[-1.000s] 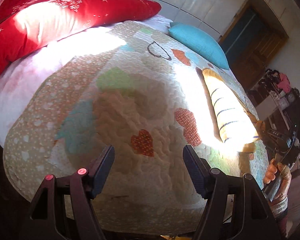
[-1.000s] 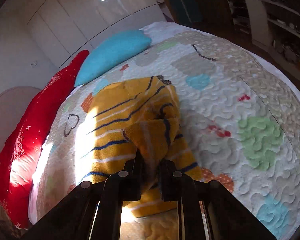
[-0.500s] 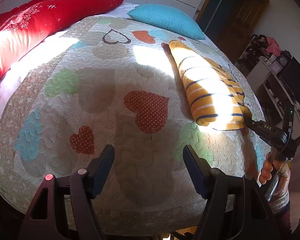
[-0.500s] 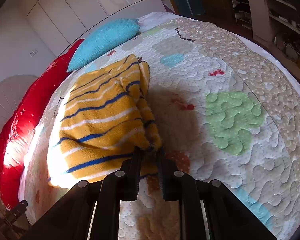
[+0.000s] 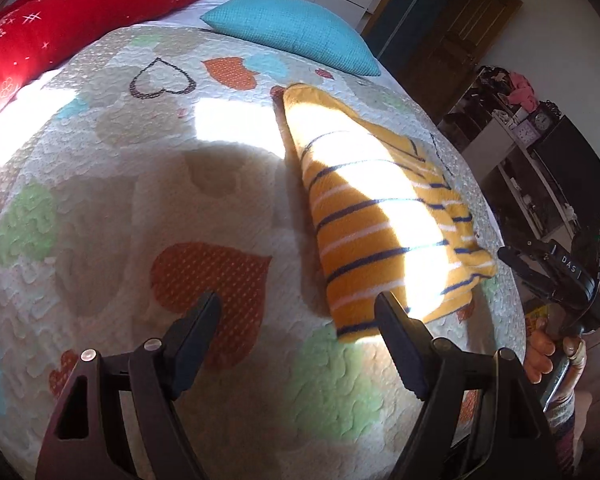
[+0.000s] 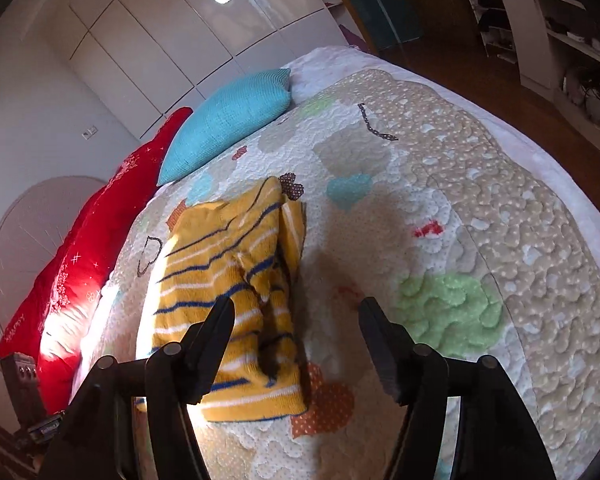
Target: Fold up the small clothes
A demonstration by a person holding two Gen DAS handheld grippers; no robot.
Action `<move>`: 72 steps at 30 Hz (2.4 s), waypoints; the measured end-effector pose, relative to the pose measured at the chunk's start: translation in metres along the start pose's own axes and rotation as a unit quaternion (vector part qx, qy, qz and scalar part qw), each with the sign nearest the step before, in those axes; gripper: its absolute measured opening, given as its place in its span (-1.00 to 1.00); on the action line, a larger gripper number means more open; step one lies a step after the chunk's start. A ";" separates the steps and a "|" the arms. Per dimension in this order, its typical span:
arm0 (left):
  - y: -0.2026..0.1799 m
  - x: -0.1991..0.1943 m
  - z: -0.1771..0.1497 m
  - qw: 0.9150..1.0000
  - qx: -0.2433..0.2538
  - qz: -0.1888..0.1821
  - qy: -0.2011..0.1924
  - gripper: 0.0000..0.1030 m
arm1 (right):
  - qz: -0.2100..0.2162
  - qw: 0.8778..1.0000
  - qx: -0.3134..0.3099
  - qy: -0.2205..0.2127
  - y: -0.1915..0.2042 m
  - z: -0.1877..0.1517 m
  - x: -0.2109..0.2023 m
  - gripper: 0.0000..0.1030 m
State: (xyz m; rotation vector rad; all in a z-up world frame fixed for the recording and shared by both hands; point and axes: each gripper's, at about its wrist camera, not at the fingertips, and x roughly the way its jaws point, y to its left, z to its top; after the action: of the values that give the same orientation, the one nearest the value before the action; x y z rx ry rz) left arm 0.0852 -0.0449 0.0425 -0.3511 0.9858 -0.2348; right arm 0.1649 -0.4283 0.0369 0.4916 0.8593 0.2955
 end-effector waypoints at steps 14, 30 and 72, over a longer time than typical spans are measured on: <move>-0.012 0.115 0.067 0.986 -0.025 -0.146 0.073 0.59 | 0.146 0.977 0.083 0.133 -0.006 0.039 0.141 -0.19; 0.011 0.075 0.060 0.998 0.004 0.035 0.047 0.56 | 0.008 0.994 0.017 0.103 0.026 0.021 0.123 -0.38; -0.056 -0.192 -0.089 0.938 0.082 0.164 -0.294 1.00 | -0.044 0.994 -0.098 0.003 0.111 -0.144 -0.037 0.05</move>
State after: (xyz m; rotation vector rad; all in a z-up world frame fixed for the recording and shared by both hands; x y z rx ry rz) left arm -0.0947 -0.0453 0.1671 -0.0853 0.4158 0.0935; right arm 0.0238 -0.3078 0.0395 0.2694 0.8453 0.2971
